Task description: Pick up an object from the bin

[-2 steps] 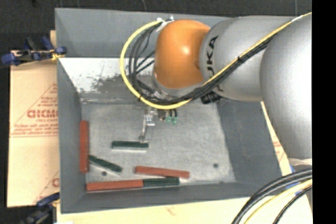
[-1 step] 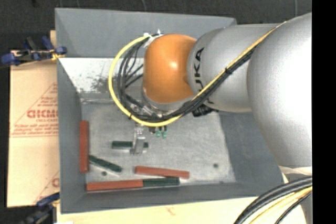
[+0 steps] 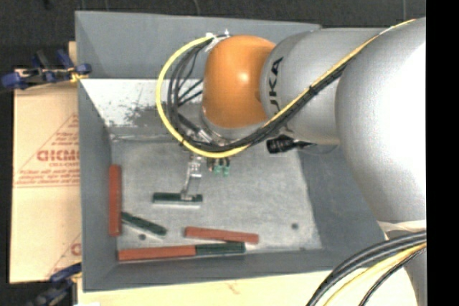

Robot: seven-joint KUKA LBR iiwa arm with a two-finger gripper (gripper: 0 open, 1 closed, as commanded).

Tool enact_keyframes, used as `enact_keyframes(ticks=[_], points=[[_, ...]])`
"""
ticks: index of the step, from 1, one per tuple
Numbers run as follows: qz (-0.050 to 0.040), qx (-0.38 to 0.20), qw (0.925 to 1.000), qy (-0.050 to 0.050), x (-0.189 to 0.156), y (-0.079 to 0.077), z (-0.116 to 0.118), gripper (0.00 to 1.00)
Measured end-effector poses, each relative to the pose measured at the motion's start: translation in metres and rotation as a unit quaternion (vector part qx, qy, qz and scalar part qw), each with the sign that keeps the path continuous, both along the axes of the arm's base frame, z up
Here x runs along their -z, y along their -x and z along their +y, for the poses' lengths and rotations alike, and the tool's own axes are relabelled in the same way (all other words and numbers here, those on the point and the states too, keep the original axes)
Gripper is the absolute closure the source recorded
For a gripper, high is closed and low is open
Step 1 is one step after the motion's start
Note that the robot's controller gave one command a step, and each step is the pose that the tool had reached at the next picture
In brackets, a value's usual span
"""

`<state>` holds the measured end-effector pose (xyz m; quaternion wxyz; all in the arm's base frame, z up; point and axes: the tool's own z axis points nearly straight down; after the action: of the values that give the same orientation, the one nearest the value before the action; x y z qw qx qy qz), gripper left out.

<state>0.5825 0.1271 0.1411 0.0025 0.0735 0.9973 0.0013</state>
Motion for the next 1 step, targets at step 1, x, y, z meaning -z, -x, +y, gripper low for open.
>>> enact_keyframes(ticks=[1], points=[[0.0002, 0.038, 0.9993, 0.0, 0.0684, 0.0099, 0.0058, 0.0]])
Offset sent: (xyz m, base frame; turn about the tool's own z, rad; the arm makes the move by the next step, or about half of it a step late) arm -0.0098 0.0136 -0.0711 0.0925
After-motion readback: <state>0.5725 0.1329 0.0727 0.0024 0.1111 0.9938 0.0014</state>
